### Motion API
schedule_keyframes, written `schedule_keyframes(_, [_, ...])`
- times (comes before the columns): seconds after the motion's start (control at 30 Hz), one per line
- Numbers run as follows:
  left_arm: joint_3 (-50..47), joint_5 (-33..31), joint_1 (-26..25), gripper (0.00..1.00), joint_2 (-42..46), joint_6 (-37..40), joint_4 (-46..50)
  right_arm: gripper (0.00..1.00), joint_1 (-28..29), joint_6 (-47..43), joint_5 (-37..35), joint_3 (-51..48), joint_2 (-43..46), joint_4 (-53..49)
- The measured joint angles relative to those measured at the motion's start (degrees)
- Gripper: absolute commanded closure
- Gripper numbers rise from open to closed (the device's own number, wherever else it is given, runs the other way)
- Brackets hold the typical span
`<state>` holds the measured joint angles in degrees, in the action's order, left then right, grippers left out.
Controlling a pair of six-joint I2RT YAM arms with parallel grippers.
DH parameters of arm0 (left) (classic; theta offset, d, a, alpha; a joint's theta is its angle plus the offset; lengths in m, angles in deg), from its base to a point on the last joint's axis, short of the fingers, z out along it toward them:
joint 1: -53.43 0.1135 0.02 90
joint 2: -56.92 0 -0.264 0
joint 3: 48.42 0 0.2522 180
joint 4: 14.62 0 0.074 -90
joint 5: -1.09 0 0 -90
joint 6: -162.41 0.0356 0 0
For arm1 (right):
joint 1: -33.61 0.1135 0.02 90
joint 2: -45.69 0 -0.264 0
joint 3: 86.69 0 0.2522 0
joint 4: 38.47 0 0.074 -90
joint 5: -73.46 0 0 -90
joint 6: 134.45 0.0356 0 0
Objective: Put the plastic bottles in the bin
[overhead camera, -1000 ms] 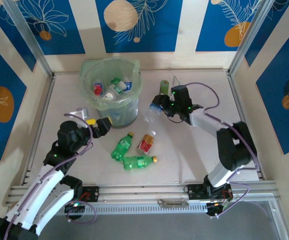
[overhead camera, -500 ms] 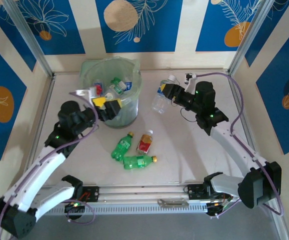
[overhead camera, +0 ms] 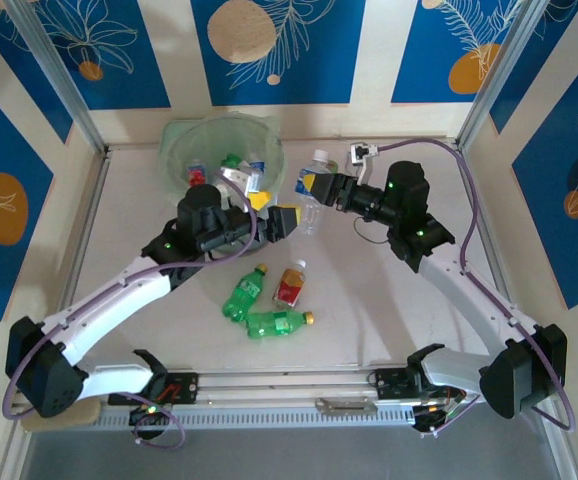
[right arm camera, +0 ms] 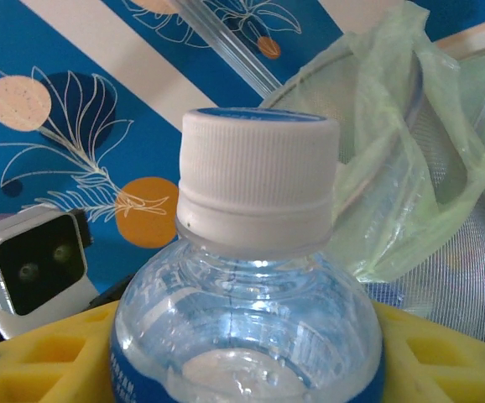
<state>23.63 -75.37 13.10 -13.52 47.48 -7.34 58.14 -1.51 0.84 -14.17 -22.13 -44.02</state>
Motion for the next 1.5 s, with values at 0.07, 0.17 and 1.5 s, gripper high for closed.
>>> schedule_keyframes(0.07, [0.8, 0.0, -0.3, 0.00, -1.0, 0.0, -0.3, 0.47, -0.2, -0.1, 0.0, 0.0, 0.0, 0.2])
schedule_keyframes(0.17, [1.5, 0.2, -0.4, 0.00, -1.8, 0.0, -0.4, 0.47, -0.2, -0.2, 0.0, 0.1, -0.5, 1.1])
schedule_keyframes(1.5, [2.4, 16.7, -1.9, 0.00, -3.8, -0.7, -6.4, 0.49, -0.3, -1.0, -2.6, 0.3, 2.0, -1.4])
